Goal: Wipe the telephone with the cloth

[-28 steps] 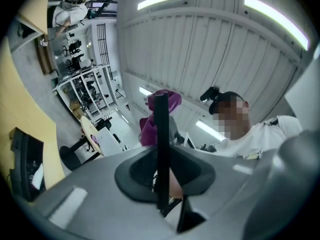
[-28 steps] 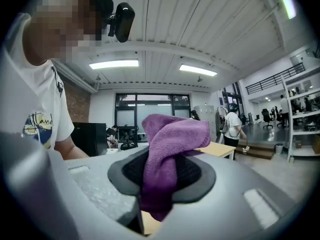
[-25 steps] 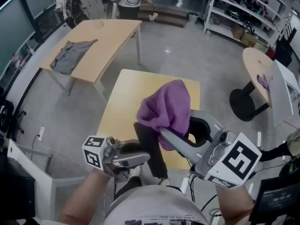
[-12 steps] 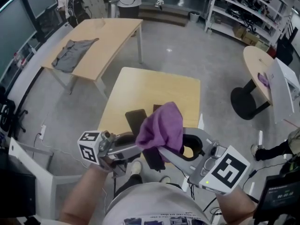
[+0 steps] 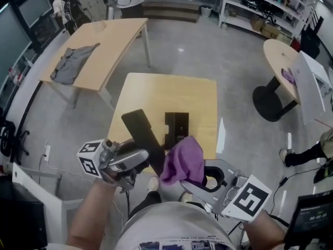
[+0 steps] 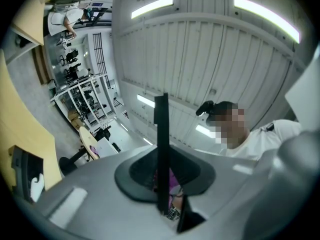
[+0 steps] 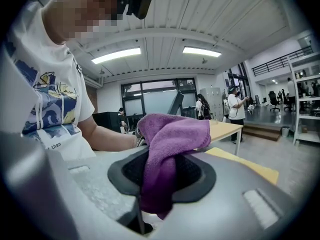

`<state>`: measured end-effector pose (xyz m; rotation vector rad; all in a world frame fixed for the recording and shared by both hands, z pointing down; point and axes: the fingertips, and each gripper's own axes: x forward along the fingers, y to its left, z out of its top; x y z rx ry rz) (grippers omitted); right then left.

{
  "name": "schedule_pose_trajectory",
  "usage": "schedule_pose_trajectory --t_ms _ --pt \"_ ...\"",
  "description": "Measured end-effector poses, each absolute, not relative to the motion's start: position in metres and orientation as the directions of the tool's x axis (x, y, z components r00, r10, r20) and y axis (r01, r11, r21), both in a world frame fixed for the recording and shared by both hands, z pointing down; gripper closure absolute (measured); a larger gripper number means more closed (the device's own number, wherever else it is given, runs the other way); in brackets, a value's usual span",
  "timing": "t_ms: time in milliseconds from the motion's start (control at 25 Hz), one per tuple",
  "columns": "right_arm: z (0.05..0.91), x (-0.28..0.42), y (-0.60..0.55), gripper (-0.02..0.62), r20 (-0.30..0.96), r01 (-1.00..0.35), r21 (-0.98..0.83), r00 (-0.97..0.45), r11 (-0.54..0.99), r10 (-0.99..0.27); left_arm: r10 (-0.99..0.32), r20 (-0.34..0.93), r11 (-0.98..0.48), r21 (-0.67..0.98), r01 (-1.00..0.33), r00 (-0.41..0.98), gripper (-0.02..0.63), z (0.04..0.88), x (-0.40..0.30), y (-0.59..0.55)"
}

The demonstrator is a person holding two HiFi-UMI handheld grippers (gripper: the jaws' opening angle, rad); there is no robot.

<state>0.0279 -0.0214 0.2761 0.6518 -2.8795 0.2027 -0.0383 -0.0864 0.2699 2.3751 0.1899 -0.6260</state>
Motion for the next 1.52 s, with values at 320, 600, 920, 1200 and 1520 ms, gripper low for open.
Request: schedule_pose_trajectory --t_ms 320,600,920,1200,1520 --pt "0.259 0.062 -0.064 0.482 0.188 -0.552 -0.114 -0.828 0.826 -0.528 0.061 -0.498 -0.758 0.541 0.364 0.865 0.523 0.265 -0.032 -0.072" --pt "0.223 0.035 -0.104 0.482 0.125 -0.535 -0.104 -0.843 0.838 -0.523 0.107 -0.497 -0.748 0.53 0.4 0.861 0.523 0.267 -0.024 -0.054" --pt "0.225 -0.002 -0.107 0.482 0.168 -0.467 -0.117 -0.879 0.876 -0.447 0.076 -0.496 -0.758 0.535 0.373 0.865 0.523 0.27 -0.028 -0.051" --pt "0.247 -0.014 -0.079 0.482 0.256 -0.401 -0.079 -0.893 0.913 -0.37 0.021 -0.495 -0.773 0.542 0.328 0.869 0.523 0.269 -0.045 -0.06" --pt "0.276 -0.001 -0.055 0.482 0.317 -0.393 -0.115 -0.885 0.912 -0.341 0.017 -0.503 -0.783 0.53 0.324 0.864 0.523 0.264 -0.048 -0.067"
